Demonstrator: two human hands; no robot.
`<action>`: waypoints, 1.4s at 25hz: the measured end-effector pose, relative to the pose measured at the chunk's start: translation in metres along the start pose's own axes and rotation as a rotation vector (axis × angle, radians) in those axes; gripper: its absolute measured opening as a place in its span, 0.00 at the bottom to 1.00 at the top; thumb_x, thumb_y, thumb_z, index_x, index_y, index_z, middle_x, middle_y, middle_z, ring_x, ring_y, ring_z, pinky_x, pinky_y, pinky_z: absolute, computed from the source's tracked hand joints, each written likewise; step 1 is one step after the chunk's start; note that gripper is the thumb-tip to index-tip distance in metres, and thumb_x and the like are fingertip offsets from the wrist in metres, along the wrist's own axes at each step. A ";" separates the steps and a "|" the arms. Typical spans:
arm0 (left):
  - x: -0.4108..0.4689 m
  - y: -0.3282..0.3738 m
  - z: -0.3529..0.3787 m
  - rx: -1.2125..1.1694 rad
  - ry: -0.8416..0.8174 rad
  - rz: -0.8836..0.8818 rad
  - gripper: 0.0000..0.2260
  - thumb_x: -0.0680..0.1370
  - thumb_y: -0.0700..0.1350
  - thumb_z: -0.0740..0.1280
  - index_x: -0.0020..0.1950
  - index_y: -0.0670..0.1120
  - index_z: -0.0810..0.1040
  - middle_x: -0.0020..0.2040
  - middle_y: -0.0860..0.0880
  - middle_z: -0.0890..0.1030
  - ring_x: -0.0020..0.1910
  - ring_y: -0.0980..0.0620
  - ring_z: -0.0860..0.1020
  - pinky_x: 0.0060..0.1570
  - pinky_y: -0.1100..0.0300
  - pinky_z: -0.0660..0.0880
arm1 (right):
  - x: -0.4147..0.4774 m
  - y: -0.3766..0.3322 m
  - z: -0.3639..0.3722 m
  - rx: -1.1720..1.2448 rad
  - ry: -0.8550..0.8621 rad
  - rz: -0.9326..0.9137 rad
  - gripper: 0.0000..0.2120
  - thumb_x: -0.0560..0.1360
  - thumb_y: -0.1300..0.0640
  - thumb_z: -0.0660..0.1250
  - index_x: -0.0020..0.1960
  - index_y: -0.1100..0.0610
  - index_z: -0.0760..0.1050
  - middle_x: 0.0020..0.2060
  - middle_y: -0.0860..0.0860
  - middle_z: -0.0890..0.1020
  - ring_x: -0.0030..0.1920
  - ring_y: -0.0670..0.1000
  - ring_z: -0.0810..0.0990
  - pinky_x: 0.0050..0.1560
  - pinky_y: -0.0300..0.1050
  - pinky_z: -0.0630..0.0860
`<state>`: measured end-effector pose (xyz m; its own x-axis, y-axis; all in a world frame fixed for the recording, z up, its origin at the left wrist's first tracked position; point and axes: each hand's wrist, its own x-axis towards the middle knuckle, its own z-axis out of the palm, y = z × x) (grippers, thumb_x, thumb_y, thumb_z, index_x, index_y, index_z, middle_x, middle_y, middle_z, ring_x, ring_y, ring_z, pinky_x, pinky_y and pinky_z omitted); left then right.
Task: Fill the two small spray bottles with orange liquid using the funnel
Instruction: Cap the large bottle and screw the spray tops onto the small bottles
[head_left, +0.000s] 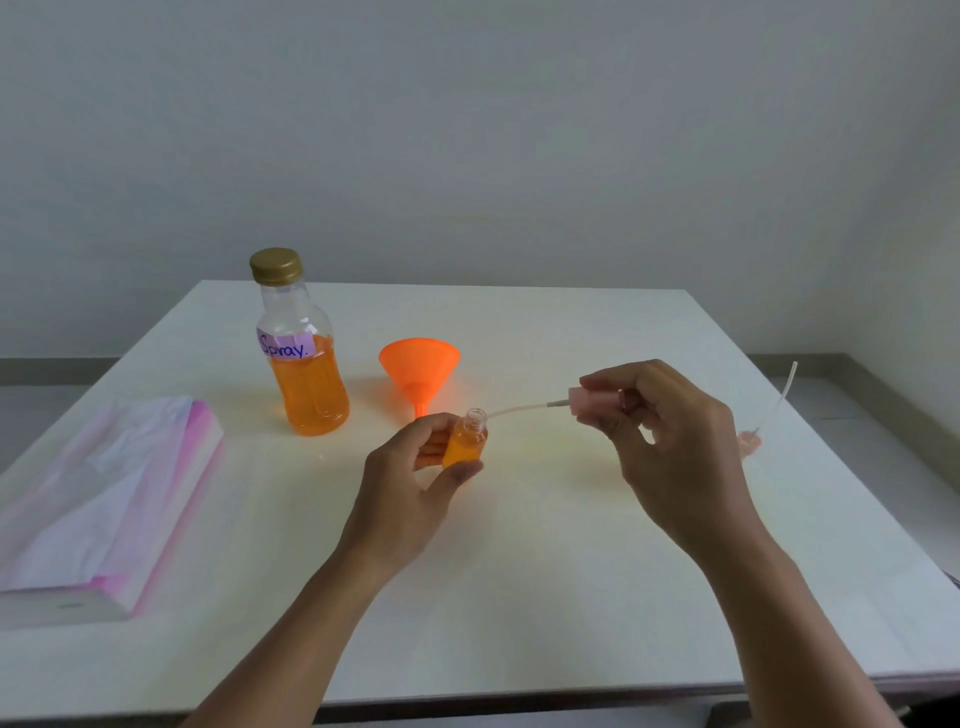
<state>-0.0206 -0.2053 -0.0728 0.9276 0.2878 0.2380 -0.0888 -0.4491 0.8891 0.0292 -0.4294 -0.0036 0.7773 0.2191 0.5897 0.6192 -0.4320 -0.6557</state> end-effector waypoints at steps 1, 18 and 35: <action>0.000 -0.001 0.000 0.008 -0.003 0.003 0.17 0.72 0.50 0.75 0.59 0.57 0.78 0.53 0.61 0.82 0.54 0.61 0.80 0.55 0.67 0.77 | 0.001 0.000 0.000 -0.015 -0.002 -0.027 0.08 0.75 0.65 0.75 0.52 0.56 0.83 0.46 0.45 0.85 0.44 0.42 0.86 0.47 0.44 0.82; -0.009 0.012 0.016 0.134 -0.128 -0.017 0.15 0.74 0.54 0.71 0.57 0.65 0.71 0.53 0.70 0.73 0.48 0.68 0.74 0.53 0.74 0.67 | 0.022 -0.024 0.020 -0.237 -0.562 -0.043 0.20 0.78 0.71 0.68 0.62 0.49 0.76 0.50 0.40 0.79 0.46 0.41 0.80 0.44 0.25 0.77; -0.008 0.008 0.020 -0.013 -0.201 -0.036 0.19 0.74 0.55 0.70 0.65 0.55 0.78 0.57 0.59 0.82 0.56 0.58 0.80 0.59 0.56 0.79 | 0.014 0.010 0.020 0.035 -0.337 0.165 0.32 0.64 0.40 0.78 0.65 0.45 0.77 0.45 0.40 0.85 0.50 0.40 0.84 0.51 0.34 0.81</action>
<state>-0.0217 -0.2285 -0.0751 0.9839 0.1282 0.1245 -0.0579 -0.4301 0.9009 0.0486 -0.4129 -0.0115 0.8564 0.4267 0.2905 0.4813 -0.4566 -0.7482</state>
